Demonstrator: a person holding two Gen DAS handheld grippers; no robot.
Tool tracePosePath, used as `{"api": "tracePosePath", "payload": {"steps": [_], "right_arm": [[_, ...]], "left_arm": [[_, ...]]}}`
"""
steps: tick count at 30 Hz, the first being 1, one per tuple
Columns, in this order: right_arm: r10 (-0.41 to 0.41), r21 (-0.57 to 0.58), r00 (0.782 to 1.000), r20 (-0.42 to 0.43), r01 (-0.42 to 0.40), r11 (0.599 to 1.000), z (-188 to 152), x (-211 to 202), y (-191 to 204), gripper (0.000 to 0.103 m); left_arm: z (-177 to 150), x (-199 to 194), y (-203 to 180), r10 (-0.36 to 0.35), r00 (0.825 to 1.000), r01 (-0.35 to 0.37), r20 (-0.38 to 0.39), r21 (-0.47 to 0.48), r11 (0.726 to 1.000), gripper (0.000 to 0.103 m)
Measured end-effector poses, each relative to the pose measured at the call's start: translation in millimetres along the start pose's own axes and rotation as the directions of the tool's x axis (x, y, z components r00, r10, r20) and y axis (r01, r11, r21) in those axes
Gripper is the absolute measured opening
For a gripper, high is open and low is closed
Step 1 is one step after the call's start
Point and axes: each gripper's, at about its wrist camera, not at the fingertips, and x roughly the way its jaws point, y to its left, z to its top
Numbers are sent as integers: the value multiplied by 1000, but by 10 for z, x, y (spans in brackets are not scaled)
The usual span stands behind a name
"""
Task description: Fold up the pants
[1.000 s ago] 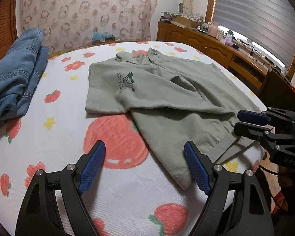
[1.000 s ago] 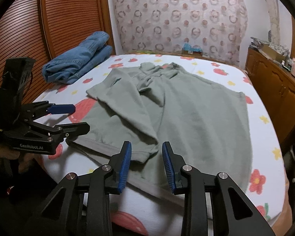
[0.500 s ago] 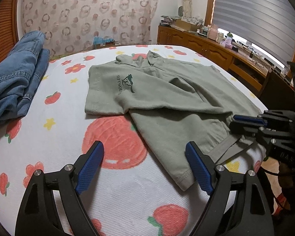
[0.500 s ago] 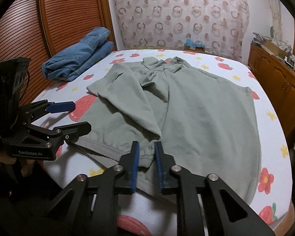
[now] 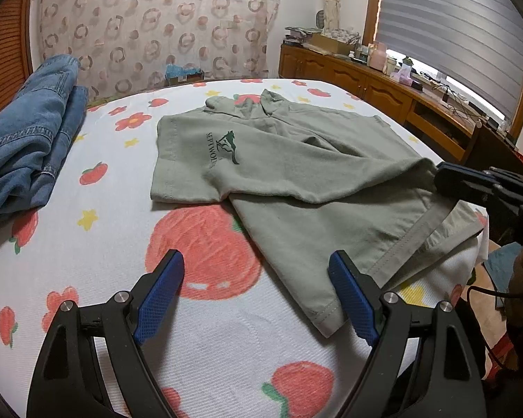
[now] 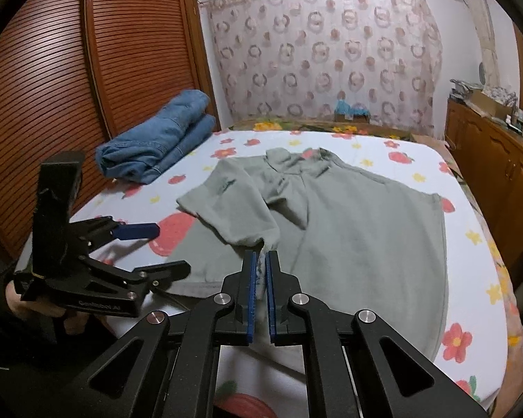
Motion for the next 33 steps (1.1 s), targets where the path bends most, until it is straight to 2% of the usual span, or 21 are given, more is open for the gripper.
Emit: {"api": "tracePosePath", "payload": {"steps": [8, 13, 20, 33], "right_arm": [[-10, -9, 1000, 22, 10, 1000, 22, -4, -5, 5], [-21, -12, 999, 47, 21, 1000, 55, -93, -22, 4], [-57, -26, 993, 98, 60, 998, 70, -347, -51, 4], [-142, 11, 980, 141, 142, 990, -58, -705, -138, 4]], "left_arm": [[20, -29, 67, -32, 999, 31, -12, -52, 998, 86], [37, -118, 94, -51, 999, 52, 15, -83, 995, 86], [108, -223, -7, -64, 997, 67, 48, -65, 996, 86], [310, -176, -297, -89, 995, 89, 39, 7, 996, 86]]}}
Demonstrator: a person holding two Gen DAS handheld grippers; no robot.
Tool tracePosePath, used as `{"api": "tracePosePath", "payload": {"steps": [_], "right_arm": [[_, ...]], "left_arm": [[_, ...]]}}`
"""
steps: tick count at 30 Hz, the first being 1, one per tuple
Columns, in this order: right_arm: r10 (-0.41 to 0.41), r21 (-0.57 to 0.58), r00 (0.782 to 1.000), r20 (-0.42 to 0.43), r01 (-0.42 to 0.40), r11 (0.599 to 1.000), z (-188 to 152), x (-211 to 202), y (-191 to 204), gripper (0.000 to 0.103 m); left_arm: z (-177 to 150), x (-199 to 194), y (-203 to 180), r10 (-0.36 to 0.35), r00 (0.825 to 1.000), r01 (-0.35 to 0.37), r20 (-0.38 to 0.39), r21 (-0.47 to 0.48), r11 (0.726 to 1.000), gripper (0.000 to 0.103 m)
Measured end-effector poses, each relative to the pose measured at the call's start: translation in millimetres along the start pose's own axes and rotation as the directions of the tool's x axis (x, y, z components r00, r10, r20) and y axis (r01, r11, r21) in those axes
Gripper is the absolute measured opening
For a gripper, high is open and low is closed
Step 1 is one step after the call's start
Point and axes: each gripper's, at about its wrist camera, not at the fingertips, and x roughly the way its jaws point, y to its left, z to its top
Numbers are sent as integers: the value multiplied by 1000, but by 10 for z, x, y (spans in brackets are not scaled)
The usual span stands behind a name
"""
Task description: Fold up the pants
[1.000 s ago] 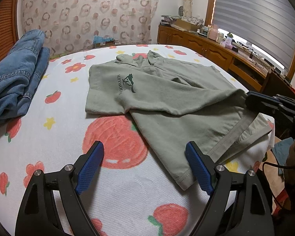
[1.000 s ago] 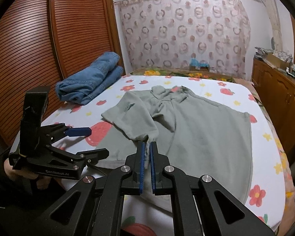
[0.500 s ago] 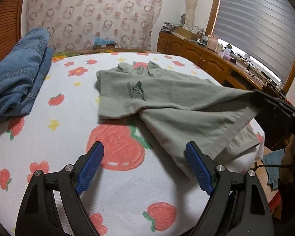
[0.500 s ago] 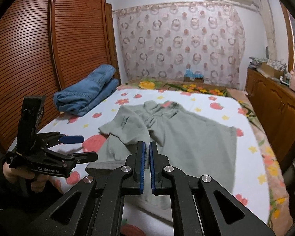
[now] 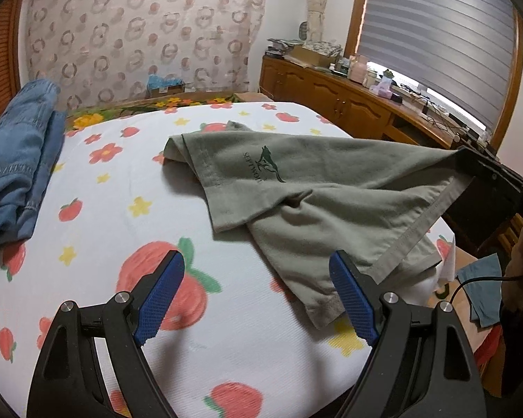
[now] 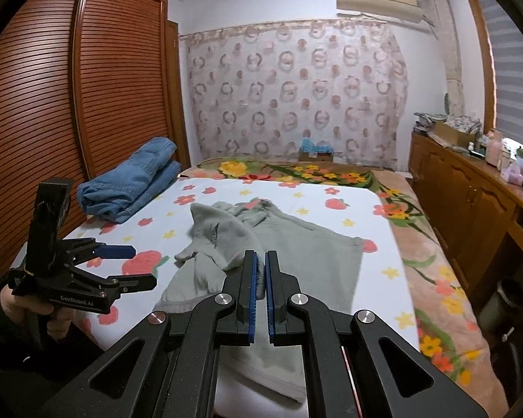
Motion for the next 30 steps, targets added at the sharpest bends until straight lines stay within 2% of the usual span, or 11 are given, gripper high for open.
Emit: {"api": "tracePosePath", "payload": {"steps": [12, 20, 30], "right_arm": [[-33, 18, 999, -41, 34, 999, -114, -84, 52, 4], [-58, 44, 987, -151, 65, 997, -234, 127, 8, 4], [-40, 83, 972, -234, 61, 995, -182, 289, -56, 5]], "left_arm": [[-28, 86, -79, -9, 1000, 9, -21, 14, 1000, 86], [-59, 134, -102, -9, 999, 9, -36, 14, 1000, 86], [-126, 231, -96, -7, 998, 7, -62, 9, 1000, 86]]}}
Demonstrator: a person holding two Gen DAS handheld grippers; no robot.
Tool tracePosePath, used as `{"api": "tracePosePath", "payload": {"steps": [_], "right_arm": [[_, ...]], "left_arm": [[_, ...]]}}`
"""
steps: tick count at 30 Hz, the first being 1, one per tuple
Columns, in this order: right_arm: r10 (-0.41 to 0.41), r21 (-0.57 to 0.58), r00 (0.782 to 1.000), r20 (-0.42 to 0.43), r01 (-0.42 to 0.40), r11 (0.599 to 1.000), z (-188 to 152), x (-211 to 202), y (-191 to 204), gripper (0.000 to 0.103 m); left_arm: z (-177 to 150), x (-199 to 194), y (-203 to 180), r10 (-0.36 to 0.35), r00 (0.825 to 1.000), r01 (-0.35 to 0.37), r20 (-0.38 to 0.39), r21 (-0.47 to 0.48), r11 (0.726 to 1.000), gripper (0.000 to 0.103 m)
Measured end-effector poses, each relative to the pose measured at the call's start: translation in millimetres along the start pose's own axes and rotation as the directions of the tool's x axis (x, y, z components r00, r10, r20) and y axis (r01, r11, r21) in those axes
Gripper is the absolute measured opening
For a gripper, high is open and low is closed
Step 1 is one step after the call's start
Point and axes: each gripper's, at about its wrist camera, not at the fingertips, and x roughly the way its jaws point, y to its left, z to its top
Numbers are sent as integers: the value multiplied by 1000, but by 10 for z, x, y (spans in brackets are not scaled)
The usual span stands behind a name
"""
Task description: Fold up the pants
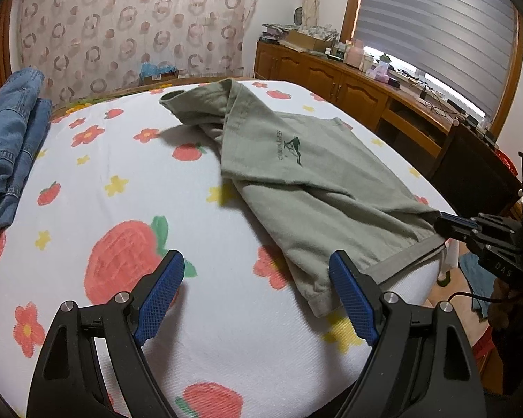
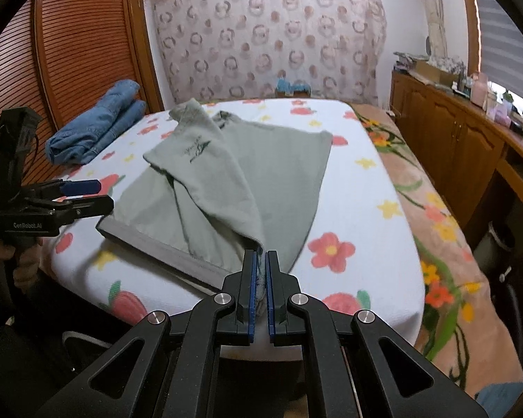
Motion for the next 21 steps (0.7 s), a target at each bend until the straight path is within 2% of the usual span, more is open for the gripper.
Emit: {"api": "tracePosePath", "payload": {"steps": [6, 8, 11, 13, 15, 21], "right_arm": [[-2, 11, 1000, -7, 2, 1000, 114, -28, -34, 5], [-9, 7, 1000, -12, 9, 1000, 134, -20, -32, 8], [-34, -6, 999, 8, 34, 999, 195, -63, 19, 16], [-36, -9, 999, 27, 36, 999, 152, -102, 46, 31], [-36, -14, 999, 39, 36, 999, 199, -93, 76, 42], [-36, -52, 999, 32, 37, 998, 346, 99, 205, 45]], "left_arm": [[-42, 79, 29, -4, 1000, 4, -24, -11, 1000, 86], [-54, 91, 26, 6, 1000, -6, -17, -7, 1000, 86], [-64, 99, 18, 16, 1000, -16, -14, 1, 1000, 86], [-76, 97, 14, 19, 1000, -19, -7, 2, 1000, 86], [-81, 94, 19, 20, 1000, -20, -1, 0, 1000, 86], [-76, 90, 14, 20, 1000, -20, -1, -2, 1000, 86]]}}
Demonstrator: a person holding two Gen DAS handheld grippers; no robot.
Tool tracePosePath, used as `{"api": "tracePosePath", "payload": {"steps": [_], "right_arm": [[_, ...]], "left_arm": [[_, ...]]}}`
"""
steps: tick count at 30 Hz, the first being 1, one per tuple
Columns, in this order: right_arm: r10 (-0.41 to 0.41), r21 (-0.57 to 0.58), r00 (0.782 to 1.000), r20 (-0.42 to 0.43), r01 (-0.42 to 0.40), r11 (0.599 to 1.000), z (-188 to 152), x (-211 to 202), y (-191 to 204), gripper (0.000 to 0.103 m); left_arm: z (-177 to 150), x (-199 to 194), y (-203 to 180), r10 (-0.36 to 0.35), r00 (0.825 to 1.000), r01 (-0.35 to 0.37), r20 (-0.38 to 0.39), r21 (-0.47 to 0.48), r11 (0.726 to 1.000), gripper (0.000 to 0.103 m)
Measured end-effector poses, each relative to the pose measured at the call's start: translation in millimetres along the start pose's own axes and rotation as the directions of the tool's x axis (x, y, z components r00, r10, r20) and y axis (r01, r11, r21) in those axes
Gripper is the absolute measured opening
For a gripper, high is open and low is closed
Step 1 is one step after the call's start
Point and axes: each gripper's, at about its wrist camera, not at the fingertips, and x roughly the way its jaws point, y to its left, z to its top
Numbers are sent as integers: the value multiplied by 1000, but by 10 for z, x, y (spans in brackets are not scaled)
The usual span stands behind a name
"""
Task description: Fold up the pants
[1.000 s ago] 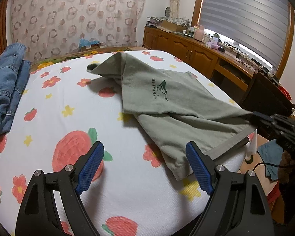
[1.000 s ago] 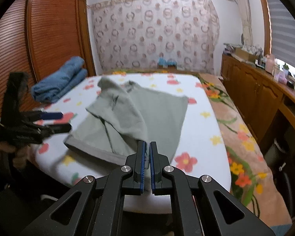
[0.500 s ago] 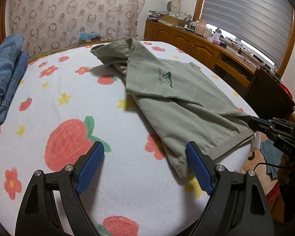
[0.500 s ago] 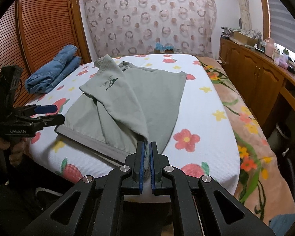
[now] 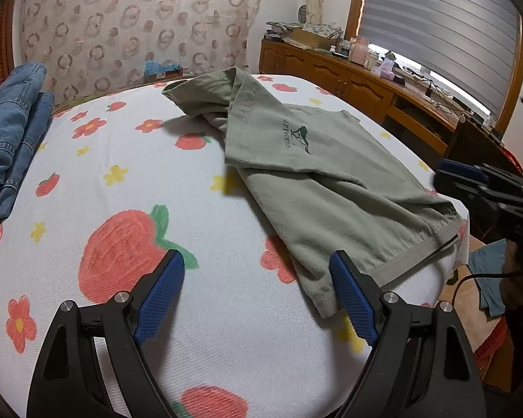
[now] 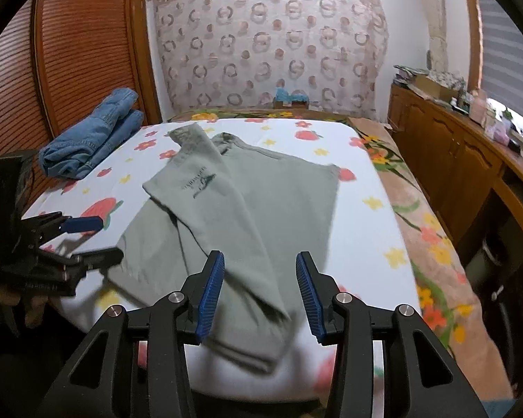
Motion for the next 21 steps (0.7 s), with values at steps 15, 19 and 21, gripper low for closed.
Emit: {"api": "tracePosePath", "payload": {"steps": [15, 19, 21], "right_arm": [[41, -63, 995, -88, -46, 997, 99, 703, 186, 54], [21, -73, 998, -61, -25, 997, 45, 698, 235, 60], [26, -61, 998, -57, -29, 998, 45, 699, 218, 61]], "left_arm": [[-3, -128, 161, -8, 1000, 9, 21, -52, 999, 86], [17, -198, 220, -2, 999, 5, 46, -68, 998, 86], [17, -224, 252, -1, 999, 5, 54, -76, 997, 86]]}}
